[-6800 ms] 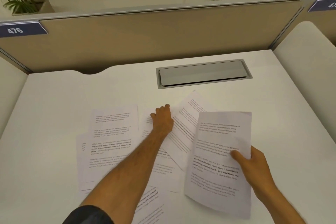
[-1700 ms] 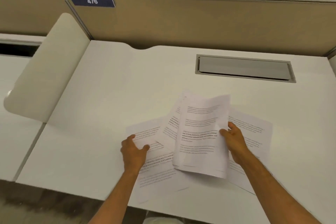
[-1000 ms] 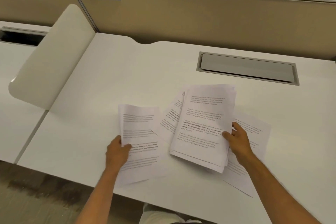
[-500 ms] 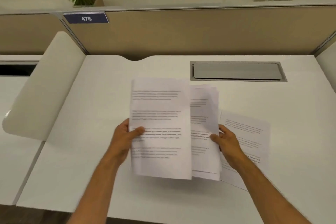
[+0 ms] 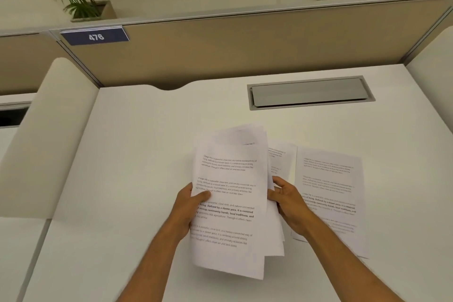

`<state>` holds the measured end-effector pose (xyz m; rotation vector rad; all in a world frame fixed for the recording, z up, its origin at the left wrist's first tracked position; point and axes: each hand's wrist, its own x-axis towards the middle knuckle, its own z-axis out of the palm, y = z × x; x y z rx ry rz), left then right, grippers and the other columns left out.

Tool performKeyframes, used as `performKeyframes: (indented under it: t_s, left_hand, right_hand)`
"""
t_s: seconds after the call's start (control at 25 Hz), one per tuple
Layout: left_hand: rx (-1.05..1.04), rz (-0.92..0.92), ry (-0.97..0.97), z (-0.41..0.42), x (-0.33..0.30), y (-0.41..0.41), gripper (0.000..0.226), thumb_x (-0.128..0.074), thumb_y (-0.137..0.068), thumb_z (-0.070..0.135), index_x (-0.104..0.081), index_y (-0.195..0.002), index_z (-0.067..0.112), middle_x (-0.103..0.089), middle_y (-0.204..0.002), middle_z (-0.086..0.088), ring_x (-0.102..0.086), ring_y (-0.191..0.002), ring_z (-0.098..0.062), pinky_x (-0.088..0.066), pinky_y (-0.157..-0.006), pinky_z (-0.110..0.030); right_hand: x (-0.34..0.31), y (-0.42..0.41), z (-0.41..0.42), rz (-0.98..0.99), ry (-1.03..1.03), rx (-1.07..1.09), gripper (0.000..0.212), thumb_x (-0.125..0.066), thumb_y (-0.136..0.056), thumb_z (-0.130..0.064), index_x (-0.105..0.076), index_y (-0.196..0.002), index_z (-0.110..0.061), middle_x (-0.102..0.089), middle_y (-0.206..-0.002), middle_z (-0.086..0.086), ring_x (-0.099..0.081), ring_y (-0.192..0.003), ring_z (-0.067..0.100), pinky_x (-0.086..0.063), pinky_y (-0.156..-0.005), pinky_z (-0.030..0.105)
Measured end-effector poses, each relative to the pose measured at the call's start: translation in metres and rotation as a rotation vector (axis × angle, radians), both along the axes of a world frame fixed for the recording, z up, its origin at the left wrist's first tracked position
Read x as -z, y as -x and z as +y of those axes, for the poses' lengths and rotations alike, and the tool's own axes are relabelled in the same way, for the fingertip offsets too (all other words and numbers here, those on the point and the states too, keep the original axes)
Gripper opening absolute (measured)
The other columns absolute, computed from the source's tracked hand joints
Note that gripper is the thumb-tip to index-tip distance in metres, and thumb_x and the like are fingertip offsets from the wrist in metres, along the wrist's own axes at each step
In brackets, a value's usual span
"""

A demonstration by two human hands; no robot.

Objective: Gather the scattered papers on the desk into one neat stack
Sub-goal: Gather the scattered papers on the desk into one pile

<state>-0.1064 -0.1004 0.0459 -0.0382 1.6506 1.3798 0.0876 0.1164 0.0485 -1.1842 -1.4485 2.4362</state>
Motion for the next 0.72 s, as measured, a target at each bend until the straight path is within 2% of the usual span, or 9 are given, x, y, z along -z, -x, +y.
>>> performKeyframes:
  t_s: [0.08,0.2,0.32,0.44,0.56,0.64,0.72]
  left_hand:
    - [-0.017,-0.004,-0.004,-0.005,-0.001,0.011,0.038,-0.06,-0.087,-0.001,-0.07,-0.119,0.014,-0.08,-0.112,-0.012,-0.079,-0.093,-0.032,-0.064,-0.071,-0.043]
    - [0.0,-0.012,-0.012,-0.009,-0.004,0.023,0.047,-0.052,-0.071,-0.001,-0.073,-0.111,0.012,-0.08,-0.11,-0.016,-0.078,-0.088,-0.035,-0.063,-0.07,-0.045]
    - [0.012,0.055,0.01,-0.009,-0.005,0.031,0.031,-0.065,-0.084,-0.001,-0.077,-0.108,0.015,-0.081,-0.109,-0.012,-0.079,-0.093,-0.033,-0.065,-0.071,-0.041]
    - [-0.095,0.062,0.048,-0.008,-0.001,0.036,0.014,-0.07,-0.093,0.01,-0.078,-0.104,0.014,-0.082,-0.102,-0.011,-0.08,-0.089,-0.032,-0.065,-0.07,-0.041]
    - [-0.134,0.094,0.052,-0.009,0.004,0.037,0.012,-0.071,-0.095,0.017,-0.077,-0.105,0.015,-0.082,-0.102,-0.01,-0.081,-0.088,-0.03,-0.064,-0.07,-0.042]
    - [-0.112,0.138,0.01,-0.013,0.005,0.036,0.016,-0.069,-0.096,0.016,-0.073,-0.11,0.022,-0.082,-0.106,-0.005,-0.08,-0.092,-0.03,-0.065,-0.072,-0.044]
    - [-0.099,0.2,-0.01,-0.02,0.004,0.038,0.02,-0.068,-0.097,0.015,-0.07,-0.111,0.029,-0.081,-0.109,-0.002,-0.08,-0.094,-0.028,-0.065,-0.074,-0.046]
  right_hand:
    - [-0.003,0.004,-0.005,-0.002,-0.019,-0.041,0.041,-0.074,-0.091,-0.015,-0.066,-0.13,-0.026,-0.078,-0.116,0.01,-0.075,-0.104,0.034,-0.063,-0.08,0.044]
    - [-0.007,0.01,-0.005,0.002,-0.041,-0.072,0.04,-0.073,-0.091,-0.017,-0.067,-0.129,-0.028,-0.079,-0.116,0.009,-0.076,-0.104,0.031,-0.063,-0.079,0.04]
    - [-0.008,0.015,-0.006,-0.023,-0.065,-0.089,0.037,-0.07,-0.094,-0.02,-0.067,-0.129,-0.033,-0.079,-0.115,0.006,-0.076,-0.103,0.027,-0.062,-0.077,0.036]
    - [-0.009,0.021,-0.012,-0.026,-0.088,-0.169,0.033,-0.069,-0.095,-0.031,-0.067,-0.127,-0.036,-0.079,-0.115,0.001,-0.076,-0.101,0.022,-0.061,-0.076,0.028]
    - [-0.001,0.026,-0.012,-0.058,-0.129,-0.216,0.027,-0.063,-0.096,-0.042,-0.072,-0.12,-0.033,-0.079,-0.114,-0.003,-0.075,-0.105,0.021,-0.061,-0.078,0.029]
    - [0.009,0.024,-0.006,-0.182,-0.252,-0.07,0.031,-0.059,-0.097,-0.047,-0.075,-0.114,-0.027,-0.079,-0.111,-0.004,-0.072,-0.107,0.022,-0.059,-0.081,0.032]
    - [0.026,0.018,0.004,-0.474,-0.499,0.138,0.042,-0.062,-0.094,-0.048,-0.068,-0.124,-0.02,-0.071,-0.124,0.001,-0.064,-0.118,0.025,-0.053,-0.09,0.037]
